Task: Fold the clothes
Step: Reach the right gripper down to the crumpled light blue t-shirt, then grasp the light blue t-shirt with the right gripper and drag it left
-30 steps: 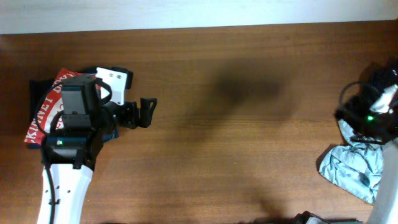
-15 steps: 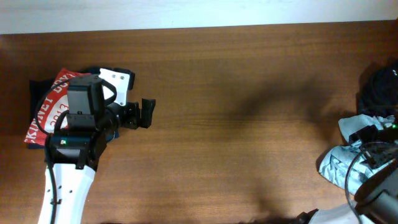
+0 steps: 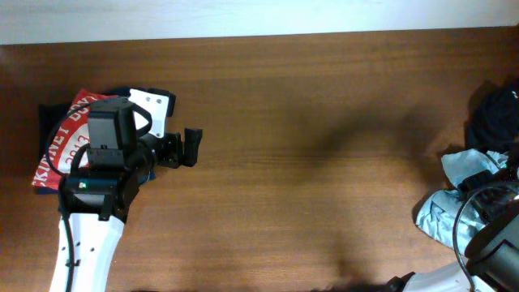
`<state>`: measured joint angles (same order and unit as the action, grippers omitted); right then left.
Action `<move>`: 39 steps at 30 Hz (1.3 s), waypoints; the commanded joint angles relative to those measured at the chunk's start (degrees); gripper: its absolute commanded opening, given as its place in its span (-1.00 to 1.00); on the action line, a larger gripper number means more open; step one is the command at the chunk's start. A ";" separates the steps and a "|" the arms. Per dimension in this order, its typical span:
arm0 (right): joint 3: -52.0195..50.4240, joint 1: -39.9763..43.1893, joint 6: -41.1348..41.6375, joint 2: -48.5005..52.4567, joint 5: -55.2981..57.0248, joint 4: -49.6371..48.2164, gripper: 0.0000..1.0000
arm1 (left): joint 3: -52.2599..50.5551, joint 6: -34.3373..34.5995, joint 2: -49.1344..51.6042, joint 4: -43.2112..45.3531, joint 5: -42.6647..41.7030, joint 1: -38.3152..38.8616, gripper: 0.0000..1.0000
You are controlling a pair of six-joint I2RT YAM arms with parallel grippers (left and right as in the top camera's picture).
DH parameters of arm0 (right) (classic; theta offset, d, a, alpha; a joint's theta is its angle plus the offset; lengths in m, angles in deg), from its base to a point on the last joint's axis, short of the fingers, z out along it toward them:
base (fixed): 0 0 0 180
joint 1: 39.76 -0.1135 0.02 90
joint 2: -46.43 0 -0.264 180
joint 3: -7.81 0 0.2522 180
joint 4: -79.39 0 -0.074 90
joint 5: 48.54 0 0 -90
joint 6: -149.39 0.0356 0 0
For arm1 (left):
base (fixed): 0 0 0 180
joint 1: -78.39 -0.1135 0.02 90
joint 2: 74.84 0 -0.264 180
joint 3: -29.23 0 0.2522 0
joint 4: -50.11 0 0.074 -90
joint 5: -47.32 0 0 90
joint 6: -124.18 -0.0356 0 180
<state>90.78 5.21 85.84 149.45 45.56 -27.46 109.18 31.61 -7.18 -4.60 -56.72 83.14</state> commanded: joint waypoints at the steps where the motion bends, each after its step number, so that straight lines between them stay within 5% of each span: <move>1: -1.33 0.04 1.29 -0.20 0.87 -0.94 -0.25 | 0.61 -0.92 -0.11 0.37 0.61 0.24 0.99; 3: -1.33 0.04 1.27 -0.33 -0.39 -1.60 -0.81 | 0.61 -0.92 -0.11 0.37 0.59 0.24 0.99; 4: -1.27 0.04 1.29 -0.52 -1.18 -1.79 -0.92 | 0.61 -0.92 -0.11 0.37 0.59 0.24 0.99; 12: 3.02 -0.02 -1.22 -10.80 -9.46 0.52 -0.92 | 0.61 -0.90 -0.11 0.42 0.57 0.24 0.99; 18: 10.08 -3.30 -15.34 -23.43 -33.73 -4.02 -0.92 | 0.61 -0.90 -0.11 1.44 0.55 0.24 0.99; 30: 14.45 -30.86 -23.91 -31.61 -36.81 -13.97 -0.87 | 0.61 -0.90 -0.11 1.44 0.52 0.24 0.99; 35: 14.49 -39.17 -24.11 -31.54 -29.83 -16.61 -0.83 | 0.61 -0.90 -0.11 1.33 0.35 0.24 0.99; 39: 14.49 -44.59 -27.80 -31.34 -36.94 -19.34 -0.83 | 0.61 -0.90 -0.11 1.42 0.35 0.24 0.99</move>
<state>104.85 -36.05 61.87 118.39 12.36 -45.40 109.18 31.61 -7.16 -3.34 -56.72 83.14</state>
